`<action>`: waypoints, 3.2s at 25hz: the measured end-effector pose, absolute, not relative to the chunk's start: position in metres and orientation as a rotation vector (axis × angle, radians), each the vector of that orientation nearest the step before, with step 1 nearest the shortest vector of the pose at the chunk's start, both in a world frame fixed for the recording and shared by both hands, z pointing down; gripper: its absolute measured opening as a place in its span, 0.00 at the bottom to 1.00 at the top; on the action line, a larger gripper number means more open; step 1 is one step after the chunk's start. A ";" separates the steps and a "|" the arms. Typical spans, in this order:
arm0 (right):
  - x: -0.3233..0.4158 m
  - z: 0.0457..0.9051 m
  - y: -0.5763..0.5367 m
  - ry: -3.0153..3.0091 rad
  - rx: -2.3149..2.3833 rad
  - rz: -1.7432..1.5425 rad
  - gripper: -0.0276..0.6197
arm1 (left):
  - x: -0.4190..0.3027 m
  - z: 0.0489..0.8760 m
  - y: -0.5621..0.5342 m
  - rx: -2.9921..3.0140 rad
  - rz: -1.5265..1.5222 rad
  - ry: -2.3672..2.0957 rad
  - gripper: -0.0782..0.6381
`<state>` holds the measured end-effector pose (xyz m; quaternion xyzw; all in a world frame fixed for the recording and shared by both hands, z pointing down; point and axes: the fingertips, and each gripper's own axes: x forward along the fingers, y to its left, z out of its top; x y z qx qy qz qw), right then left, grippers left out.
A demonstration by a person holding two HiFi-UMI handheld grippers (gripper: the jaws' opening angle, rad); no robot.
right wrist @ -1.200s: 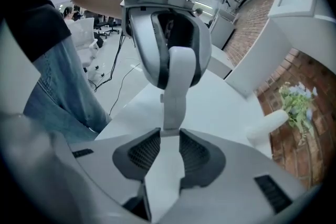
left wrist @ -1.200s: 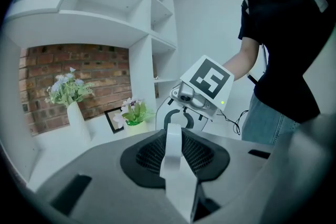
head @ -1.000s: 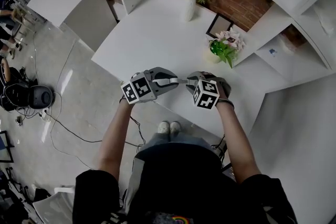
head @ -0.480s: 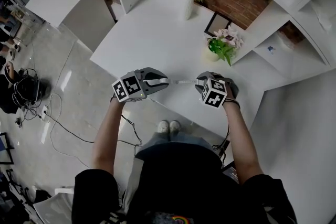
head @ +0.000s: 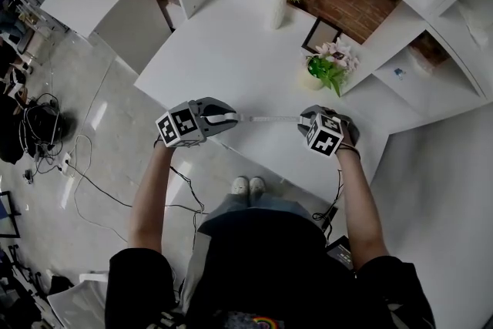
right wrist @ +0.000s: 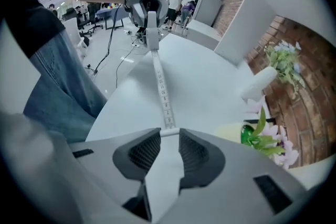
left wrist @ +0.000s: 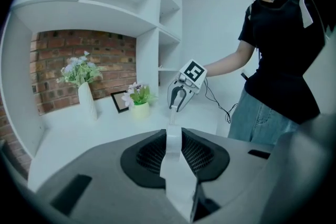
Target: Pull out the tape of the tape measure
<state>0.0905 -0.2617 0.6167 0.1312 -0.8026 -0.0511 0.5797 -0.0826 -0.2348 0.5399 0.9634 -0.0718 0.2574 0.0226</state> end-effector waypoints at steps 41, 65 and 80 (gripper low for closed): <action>0.106 0.672 -0.304 -1.886 0.240 0.030 0.21 | -0.087 0.601 -0.286 2.863 1.162 -0.146 0.23; 0.086 0.695 -0.318 -1.924 0.278 0.211 0.29 | -0.098 0.651 -0.305 2.761 1.329 -0.066 0.23; 0.088 0.682 -0.315 -1.955 0.328 0.181 0.32 | -0.094 0.639 -0.314 2.769 1.213 -0.161 0.37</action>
